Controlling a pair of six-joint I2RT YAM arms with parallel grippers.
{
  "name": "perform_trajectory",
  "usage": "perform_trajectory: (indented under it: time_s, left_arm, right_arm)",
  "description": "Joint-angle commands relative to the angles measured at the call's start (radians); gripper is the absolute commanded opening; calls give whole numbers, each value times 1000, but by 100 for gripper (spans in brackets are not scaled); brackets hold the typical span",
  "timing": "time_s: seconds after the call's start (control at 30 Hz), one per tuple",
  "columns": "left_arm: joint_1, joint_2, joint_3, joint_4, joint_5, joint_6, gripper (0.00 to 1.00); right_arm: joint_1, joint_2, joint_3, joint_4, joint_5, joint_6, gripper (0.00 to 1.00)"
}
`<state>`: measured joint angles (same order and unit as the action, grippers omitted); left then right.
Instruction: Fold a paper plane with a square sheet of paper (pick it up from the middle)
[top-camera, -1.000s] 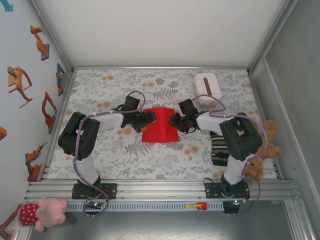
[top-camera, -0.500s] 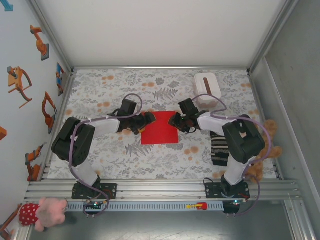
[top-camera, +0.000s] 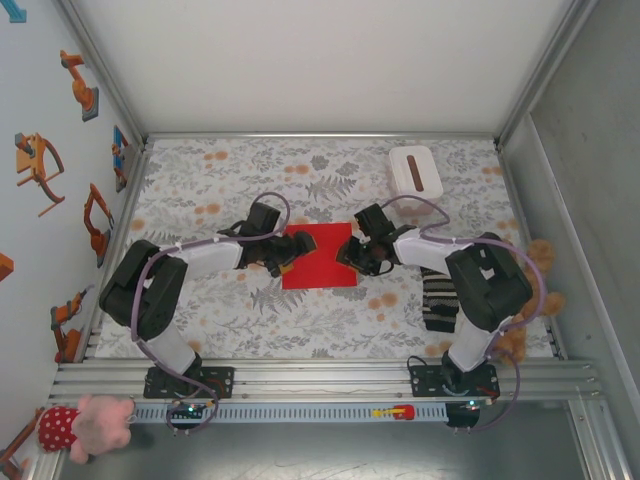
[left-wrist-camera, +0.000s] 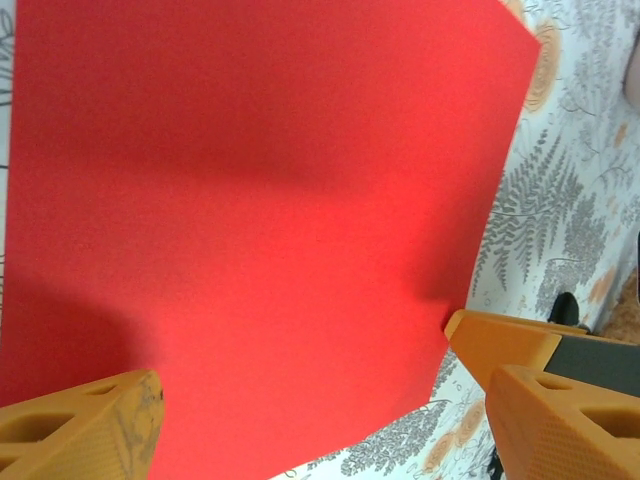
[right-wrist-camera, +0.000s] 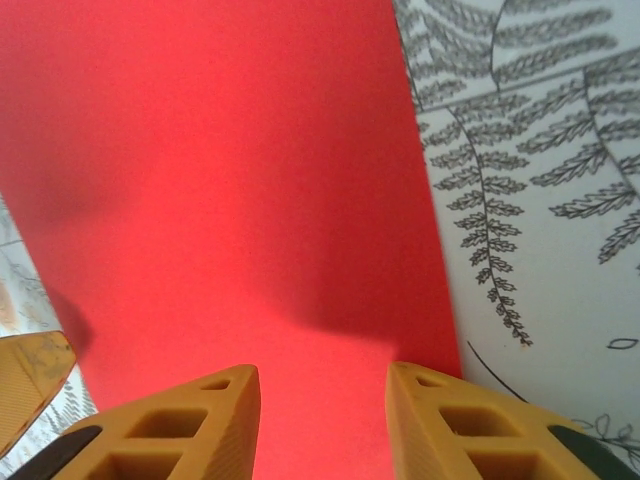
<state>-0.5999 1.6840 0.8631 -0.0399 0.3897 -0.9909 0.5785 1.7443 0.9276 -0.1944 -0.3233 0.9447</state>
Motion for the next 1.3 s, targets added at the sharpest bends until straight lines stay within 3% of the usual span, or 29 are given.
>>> perform_trajectory:
  time_s: [0.0, 0.43, 0.8, 1.27]
  left_arm:
    - [-3, 35, -12, -13, 7, -29, 84]
    - [-2, 36, -27, 12, 1, -28, 92]
    - [-5, 40, 20, -57, -3, 50, 91]
    - [-3, 71, 81, -118, -67, 130, 62]
  right_arm:
    - [7, 25, 0, -2, -10, -12, 37]
    - [10, 116, 32, 33, -62, -20, 33]
    - [37, 210, 124, 34, -137, -38, 28]
    - [37, 142, 64, 107, -142, -31, 27]
